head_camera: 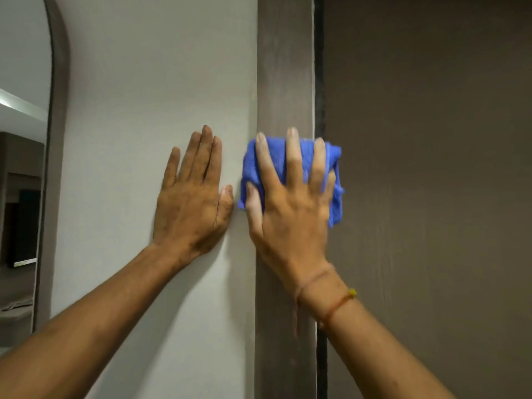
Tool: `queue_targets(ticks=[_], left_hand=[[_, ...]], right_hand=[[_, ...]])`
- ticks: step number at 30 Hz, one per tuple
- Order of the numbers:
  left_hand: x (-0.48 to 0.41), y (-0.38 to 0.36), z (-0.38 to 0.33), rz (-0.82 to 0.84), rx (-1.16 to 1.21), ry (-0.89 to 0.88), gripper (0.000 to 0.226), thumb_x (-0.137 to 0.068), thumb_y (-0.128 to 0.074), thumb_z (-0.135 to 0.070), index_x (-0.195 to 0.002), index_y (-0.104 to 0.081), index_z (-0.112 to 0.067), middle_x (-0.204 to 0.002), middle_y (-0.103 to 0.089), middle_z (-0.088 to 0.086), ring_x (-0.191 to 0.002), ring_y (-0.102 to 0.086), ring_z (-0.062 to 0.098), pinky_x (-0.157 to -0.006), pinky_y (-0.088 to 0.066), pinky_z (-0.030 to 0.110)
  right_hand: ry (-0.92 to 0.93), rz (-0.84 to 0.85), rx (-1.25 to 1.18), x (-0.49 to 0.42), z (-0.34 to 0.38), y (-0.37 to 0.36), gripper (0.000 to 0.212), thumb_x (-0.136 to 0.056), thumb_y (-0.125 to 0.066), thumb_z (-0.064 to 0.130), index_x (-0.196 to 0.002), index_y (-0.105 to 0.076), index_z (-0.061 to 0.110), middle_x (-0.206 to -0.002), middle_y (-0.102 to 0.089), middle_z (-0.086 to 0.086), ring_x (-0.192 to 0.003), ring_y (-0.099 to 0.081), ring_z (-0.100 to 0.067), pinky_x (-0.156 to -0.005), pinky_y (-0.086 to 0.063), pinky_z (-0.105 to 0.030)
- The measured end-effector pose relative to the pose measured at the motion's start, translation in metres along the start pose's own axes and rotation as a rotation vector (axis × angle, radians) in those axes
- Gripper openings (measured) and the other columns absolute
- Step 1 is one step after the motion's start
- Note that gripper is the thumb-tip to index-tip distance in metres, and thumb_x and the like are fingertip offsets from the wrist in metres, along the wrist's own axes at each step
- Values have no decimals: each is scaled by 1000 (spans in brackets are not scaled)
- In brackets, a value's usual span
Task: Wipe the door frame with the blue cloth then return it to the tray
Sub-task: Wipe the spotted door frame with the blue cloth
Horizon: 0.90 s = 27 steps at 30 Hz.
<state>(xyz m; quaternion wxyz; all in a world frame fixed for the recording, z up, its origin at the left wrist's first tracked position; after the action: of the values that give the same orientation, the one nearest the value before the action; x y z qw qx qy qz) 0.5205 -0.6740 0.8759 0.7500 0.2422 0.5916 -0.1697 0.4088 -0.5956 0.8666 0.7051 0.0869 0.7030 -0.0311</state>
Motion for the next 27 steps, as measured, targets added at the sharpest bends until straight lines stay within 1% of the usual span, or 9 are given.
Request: queue_targets(ticks=[2, 6, 10, 13, 16, 18, 21, 24, 27], left_hand=[[-3, 1, -1, -5, 0, 12, 67, -90, -21, -36, -147, -3, -7, -158, -3, 13, -146, 1, 21, -119, -3, 44], [-3, -1, 1, -12, -6, 9, 66, -91, -20, -38, -148, -2, -9, -158, -2, 12, -146, 2, 20, -119, -2, 42], [-4, -1, 3, -31, 2, 6, 65, -92, -19, -39, -147, -1, -10, -158, -2, 11, -146, 2, 20, -119, -4, 42], [-3, -1, 1, -25, 11, -7, 65, -92, -19, -38, -147, -2, -9, -158, -3, 12, -146, 1, 21, -119, -4, 42], [-2, -1, 1, -24, 18, 1, 66, -91, -20, -38, -147, -2, -9, -158, -2, 11, -146, 1, 21, -119, -5, 43], [-2, 0, 1, -25, 14, 1, 66, -91, -20, -37, -147, -2, -8, -158, -2, 11, -146, 1, 21, -119, -5, 43], [-2, -1, 0, -16, 16, 1, 66, -91, -18, -39, -148, -1, -9, -159, -1, 11, -146, 2, 21, -120, -5, 43], [-2, -2, 1, -18, 15, 10, 66, -91, -19, -39, -148, -1, -10, -159, -1, 11, -146, 2, 20, -120, -5, 43], [-2, -2, 2, -28, 11, 11, 65, -92, -19, -38, -148, -2, -10, -158, -3, 11, -146, 2, 20, -119, -4, 42]], right_hand=[[32, 25, 17, 10, -4, -1, 58, -90, -33, 45, -146, -24, 30, -155, -25, -13, -141, -15, -43, -107, -25, -64], [135, 37, 24, -51, -10, 5, 58, -92, -34, 46, -146, -20, 30, -155, -22, -14, -141, -11, -43, -108, -21, -65], [62, 3, 4, -86, -5, 6, 58, -93, -32, 45, -147, -17, 31, -157, -16, -12, -142, -5, -41, -111, -16, -65], [13, -18, -30, -37, 0, 3, 59, -92, -32, 44, -147, -17, 31, -157, -16, -11, -143, -6, -40, -110, -18, -64], [32, 52, -19, 39, -3, 1, 58, -91, -32, 45, -146, -20, 31, -156, -22, -12, -142, -11, -42, -108, -27, -63], [54, 97, -21, 53, -9, 1, 58, -90, -34, 45, -146, -22, 31, -155, -25, -12, -141, -14, -43, -106, -28, -64], [92, 83, -18, -1, -10, 4, 59, -91, -35, 46, -146, -20, 31, -155, -21, -13, -141, -10, -44, -107, -23, -66], [53, 50, -25, -75, -6, 8, 59, -93, -34, 45, -147, -16, 31, -156, -15, -14, -141, -5, -45, -108, -17, -69], [16, 20, -12, -88, -1, 6, 58, -94, -33, 46, -147, -14, 31, -157, -12, -13, -141, -2, -45, -109, -14, -68]])
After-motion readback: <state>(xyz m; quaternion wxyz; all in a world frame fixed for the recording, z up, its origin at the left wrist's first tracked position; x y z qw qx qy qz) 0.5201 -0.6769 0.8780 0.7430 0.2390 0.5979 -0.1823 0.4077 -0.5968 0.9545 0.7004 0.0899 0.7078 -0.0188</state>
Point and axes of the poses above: each hand's wrist, its own x-axis away from the middle knuckle, its own y-axis out of the back of the hand, z = x × y, the point moved 4 cm from there along -x, towards the middle knuckle
